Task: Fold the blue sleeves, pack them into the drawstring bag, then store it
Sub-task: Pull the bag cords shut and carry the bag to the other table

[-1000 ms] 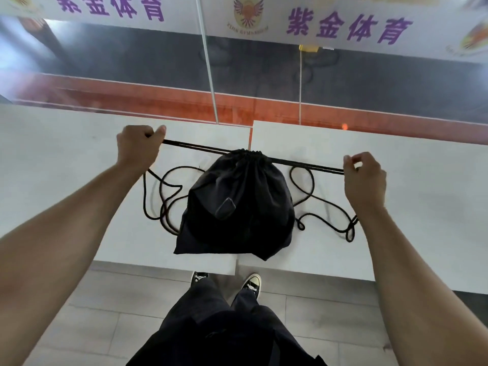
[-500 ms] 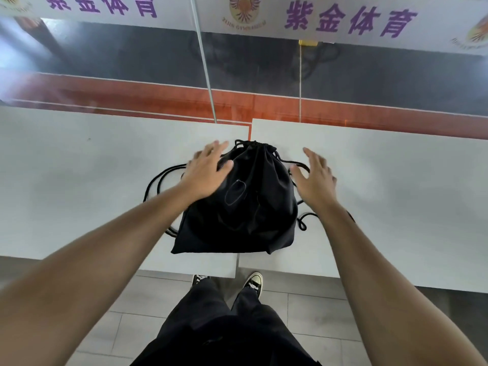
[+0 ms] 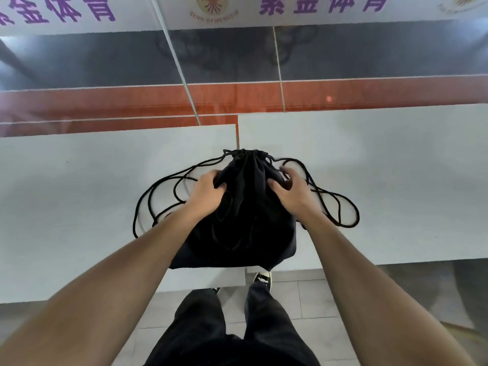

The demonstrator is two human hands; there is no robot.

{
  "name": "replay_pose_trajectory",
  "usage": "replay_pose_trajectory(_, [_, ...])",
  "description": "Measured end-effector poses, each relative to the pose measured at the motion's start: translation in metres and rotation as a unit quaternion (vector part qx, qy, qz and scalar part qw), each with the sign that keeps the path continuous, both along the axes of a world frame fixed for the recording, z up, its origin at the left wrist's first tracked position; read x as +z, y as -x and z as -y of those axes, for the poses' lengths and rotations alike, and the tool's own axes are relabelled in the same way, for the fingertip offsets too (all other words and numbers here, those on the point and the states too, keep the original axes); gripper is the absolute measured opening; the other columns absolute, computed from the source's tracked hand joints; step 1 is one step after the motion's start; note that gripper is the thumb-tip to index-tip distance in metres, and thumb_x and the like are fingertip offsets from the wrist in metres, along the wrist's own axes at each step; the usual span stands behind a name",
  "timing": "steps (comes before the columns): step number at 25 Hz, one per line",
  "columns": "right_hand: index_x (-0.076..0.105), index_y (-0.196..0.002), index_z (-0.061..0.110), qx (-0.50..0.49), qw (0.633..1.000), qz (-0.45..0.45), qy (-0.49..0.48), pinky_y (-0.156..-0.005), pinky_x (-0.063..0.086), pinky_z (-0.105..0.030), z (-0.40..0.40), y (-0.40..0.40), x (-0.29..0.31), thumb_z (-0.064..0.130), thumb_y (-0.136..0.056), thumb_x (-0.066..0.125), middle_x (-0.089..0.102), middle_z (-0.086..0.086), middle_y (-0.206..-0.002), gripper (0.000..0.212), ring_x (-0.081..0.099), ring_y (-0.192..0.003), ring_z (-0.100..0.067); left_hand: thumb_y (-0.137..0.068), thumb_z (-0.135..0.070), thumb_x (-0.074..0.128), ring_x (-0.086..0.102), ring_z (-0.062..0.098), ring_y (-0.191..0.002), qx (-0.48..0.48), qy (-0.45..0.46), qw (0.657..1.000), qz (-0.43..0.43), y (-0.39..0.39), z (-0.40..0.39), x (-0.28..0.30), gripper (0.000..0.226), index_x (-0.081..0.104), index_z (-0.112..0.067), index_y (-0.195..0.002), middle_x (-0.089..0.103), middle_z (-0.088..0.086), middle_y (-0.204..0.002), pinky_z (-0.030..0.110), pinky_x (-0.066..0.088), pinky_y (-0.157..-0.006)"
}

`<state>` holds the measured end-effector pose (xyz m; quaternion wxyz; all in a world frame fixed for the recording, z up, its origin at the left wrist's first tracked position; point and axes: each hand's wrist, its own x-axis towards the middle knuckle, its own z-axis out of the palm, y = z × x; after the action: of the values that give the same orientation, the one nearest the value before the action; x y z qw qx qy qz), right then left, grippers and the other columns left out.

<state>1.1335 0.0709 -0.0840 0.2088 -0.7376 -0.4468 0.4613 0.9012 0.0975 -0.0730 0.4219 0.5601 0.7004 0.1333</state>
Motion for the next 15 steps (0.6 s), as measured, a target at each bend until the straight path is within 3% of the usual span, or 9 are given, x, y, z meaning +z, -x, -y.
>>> replay_pose_trajectory(3, [0.067,-0.096,0.022,-0.02,0.995,0.048,-0.08,-0.07,0.043,-0.031,0.014,0.014,0.008,0.041,-0.094,0.056,0.065,0.003,-0.088,0.023,0.062,-0.084,-0.018,-0.097,-0.012,0.06,0.065,0.015,-0.1,-0.009,-0.061,0.996,0.07,0.005,0.0,0.016,0.023,0.067,-0.019,-0.118,0.066,-0.009,-0.098,0.024,0.045,-0.087])
replay_pose_trajectory(7, [0.058,-0.083,0.01,-0.194,0.968,-0.019,-0.158,-0.061,0.039,-0.026,0.058,0.019,0.034,0.016,-0.099,0.052,0.053,0.002,-0.069,0.019,0.047,-0.064,-0.008,-0.092,-0.012,0.069,0.066,0.002,-0.079,-0.095,-0.104,0.976,0.168,0.01,0.002,0.053,0.026,0.065,-0.028,-0.112,0.069,-0.012,-0.086,0.018,0.048,-0.077])
replay_pose_trajectory(12, [0.065,-0.09,0.016,-0.364,0.907,-0.001,-0.211,-0.064,0.043,-0.017,0.139,0.021,0.077,0.01,-0.1,0.045,0.061,0.009,-0.076,0.024,0.053,-0.067,0.001,-0.088,-0.019,0.075,0.071,0.009,-0.082,-0.289,-0.083,0.929,0.217,-0.01,0.022,0.103,0.022,0.067,-0.033,-0.103,0.073,-0.005,-0.086,0.026,0.054,-0.079])
replay_pose_trajectory(15, [0.064,-0.095,0.016,-0.433,0.869,0.025,-0.237,-0.071,0.044,-0.015,0.197,0.023,0.105,0.013,-0.102,0.039,0.063,0.008,-0.083,0.025,0.055,-0.074,0.002,-0.091,-0.02,0.072,0.069,0.005,-0.086,-0.382,-0.082,0.889,0.239,-0.038,0.051,0.124,0.017,0.064,-0.027,-0.104,0.072,-0.009,-0.091,0.021,0.05,-0.081])
